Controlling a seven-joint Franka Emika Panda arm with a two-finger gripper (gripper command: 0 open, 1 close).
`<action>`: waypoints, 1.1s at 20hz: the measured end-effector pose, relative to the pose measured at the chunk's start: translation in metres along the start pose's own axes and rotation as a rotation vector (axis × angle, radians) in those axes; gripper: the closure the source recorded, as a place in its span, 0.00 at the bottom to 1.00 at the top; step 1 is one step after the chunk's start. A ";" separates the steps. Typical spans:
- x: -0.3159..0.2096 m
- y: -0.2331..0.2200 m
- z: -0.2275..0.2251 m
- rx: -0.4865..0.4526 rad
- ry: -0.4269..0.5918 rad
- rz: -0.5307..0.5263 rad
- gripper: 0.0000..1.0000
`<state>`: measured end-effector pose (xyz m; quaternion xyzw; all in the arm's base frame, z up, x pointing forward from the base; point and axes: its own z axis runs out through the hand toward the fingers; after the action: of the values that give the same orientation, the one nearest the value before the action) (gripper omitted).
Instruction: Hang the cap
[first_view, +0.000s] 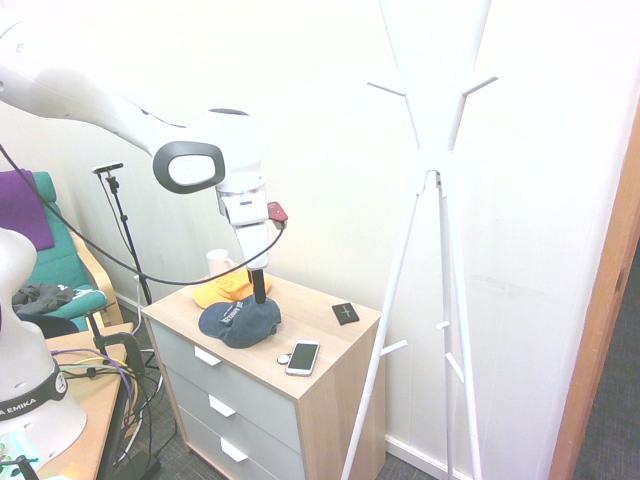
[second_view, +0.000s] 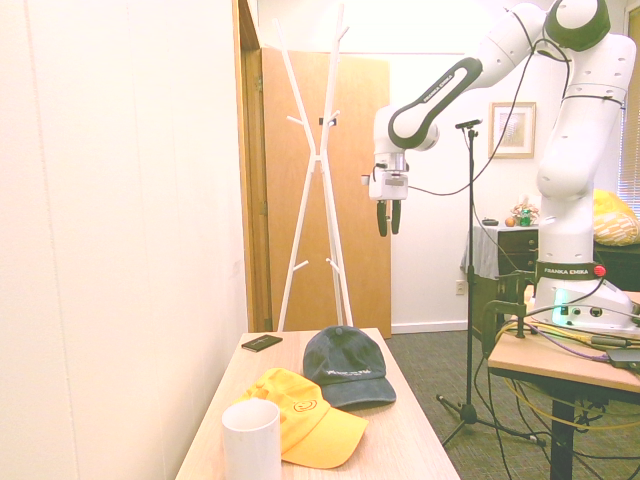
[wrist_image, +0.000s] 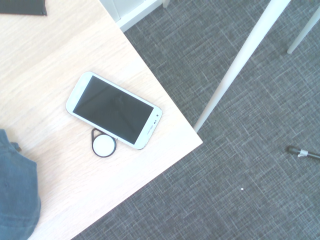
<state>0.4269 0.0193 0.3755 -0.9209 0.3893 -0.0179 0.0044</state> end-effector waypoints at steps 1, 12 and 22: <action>0.000 0.000 0.000 -0.001 -0.001 0.002 0.00; -0.073 -0.076 0.044 -0.048 -0.001 -0.087 0.00; -0.135 -0.145 0.105 -0.031 0.014 -0.270 0.00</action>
<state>0.4407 0.2165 0.2698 -0.9648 0.2619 -0.0189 -0.0151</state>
